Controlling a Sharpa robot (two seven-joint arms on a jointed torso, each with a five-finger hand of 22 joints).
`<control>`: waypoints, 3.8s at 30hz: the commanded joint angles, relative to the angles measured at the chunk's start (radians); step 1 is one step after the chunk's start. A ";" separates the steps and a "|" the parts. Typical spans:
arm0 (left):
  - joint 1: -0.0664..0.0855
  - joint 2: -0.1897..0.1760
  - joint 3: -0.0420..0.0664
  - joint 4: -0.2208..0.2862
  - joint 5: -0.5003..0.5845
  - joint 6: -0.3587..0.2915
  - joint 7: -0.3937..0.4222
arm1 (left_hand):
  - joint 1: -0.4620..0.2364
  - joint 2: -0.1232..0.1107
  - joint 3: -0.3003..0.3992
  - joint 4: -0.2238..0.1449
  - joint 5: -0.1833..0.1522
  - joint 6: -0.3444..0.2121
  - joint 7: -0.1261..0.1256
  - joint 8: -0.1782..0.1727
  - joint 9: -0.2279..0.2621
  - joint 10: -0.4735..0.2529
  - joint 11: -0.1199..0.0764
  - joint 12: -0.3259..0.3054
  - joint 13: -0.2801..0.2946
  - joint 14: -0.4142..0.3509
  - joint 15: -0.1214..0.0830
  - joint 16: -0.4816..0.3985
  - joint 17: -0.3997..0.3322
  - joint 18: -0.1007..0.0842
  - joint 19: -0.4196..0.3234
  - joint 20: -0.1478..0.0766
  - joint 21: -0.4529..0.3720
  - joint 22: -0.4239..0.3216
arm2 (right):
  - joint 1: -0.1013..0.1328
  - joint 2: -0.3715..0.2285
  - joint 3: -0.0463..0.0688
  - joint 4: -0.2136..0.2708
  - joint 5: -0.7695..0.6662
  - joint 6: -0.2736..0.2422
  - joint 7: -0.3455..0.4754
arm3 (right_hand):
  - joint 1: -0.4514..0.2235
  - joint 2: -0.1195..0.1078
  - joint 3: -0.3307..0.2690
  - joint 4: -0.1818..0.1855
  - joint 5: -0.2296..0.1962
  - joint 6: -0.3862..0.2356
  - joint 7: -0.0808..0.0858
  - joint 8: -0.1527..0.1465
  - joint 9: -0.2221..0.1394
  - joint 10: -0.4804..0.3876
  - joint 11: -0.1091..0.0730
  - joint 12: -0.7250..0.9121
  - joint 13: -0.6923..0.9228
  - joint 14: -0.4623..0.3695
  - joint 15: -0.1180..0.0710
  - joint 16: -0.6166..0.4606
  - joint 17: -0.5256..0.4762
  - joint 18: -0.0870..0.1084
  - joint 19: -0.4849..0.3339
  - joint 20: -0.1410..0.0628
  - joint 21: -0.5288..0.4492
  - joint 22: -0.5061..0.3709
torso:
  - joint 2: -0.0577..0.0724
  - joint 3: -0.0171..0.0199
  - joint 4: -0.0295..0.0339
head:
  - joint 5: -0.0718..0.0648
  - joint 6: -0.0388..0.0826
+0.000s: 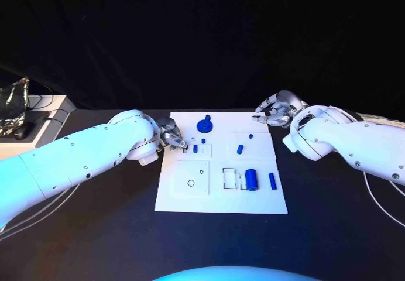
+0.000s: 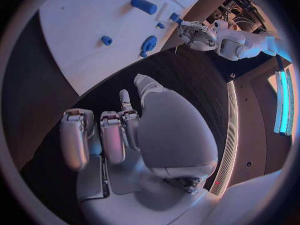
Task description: Assemble the parts on the task board
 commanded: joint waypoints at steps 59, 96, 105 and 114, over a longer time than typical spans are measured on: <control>-0.004 0.028 -0.005 -0.029 -0.036 0.138 -0.021 | -0.069 0.032 0.049 -0.073 -0.004 0.092 -0.067 0.037 0.097 0.033 -0.008 0.018 0.039 0.098 -0.011 0.014 0.234 -0.018 0.008 -0.005 0.008 0.061 | -0.001 -0.008 0.000 0.001 -0.007 0.006 0.009 | -0.004 -0.009 0.006 0.000 0.008 -0.006 0.001 0.006 0.001 0.003 0.001 0.004 0.147 0.087 -0.002 -0.003 0.192 0.013 0.060 0.001 -0.007 0.192 | -0.001 0.0003 0.0002 | -0.002 -0.020; -0.004 0.049 -0.004 -0.057 -0.045 0.133 -0.018 | -0.140 0.001 -0.137 0.011 -0.021 0.115 -0.075 0.029 0.056 0.042 -0.014 0.021 0.068 0.100 -0.016 0.018 0.242 -0.020 0.013 -0.010 0.010 0.070 | 0.000 -0.010 0.000 0.005 -0.007 0.003 0.011 | -0.008 -0.013 0.013 0.000 0.011 -0.007 0.001 0.007 0.002 0.002 0.001 0.003 0.145 0.087 -0.002 -0.004 0.188 0.013 0.060 0.001 -0.009 0.191 | -0.001 -0.0012 0.0006 | -0.005 -0.025; -0.004 0.047 -0.003 -0.059 -0.050 0.131 -0.018 | -0.142 -0.007 -0.171 0.028 -0.023 0.117 -0.075 0.028 0.050 0.041 -0.014 0.019 0.069 0.100 -0.016 0.018 0.243 -0.020 0.013 -0.011 0.010 0.070 | 0.000 -0.011 0.000 0.005 -0.007 0.002 0.011 | -0.008 -0.013 0.013 0.000 0.011 -0.007 0.001 0.007 0.002 0.002 0.001 0.003 0.145 0.087 -0.002 -0.004 0.188 0.013 0.060 0.001 -0.009 0.191 | -0.001 -0.0010 0.0004 | -0.006 -0.023; -0.004 0.038 -0.001 -0.053 -0.058 0.144 -0.018 | -0.139 -0.025 -0.236 0.056 -0.024 0.121 -0.075 0.027 0.041 0.042 -0.014 0.018 0.075 0.100 -0.016 0.019 0.245 -0.020 0.014 -0.011 0.010 0.072 | 0.000 -0.014 0.000 0.005 -0.007 0.001 0.012 | -0.008 -0.014 0.014 0.000 0.011 -0.007 0.001 0.008 0.002 0.001 0.001 0.002 0.145 0.086 -0.002 -0.005 0.187 0.014 0.059 0.001 -0.011 0.189 | -0.001 -0.0017 0.0007 | -0.008 -0.026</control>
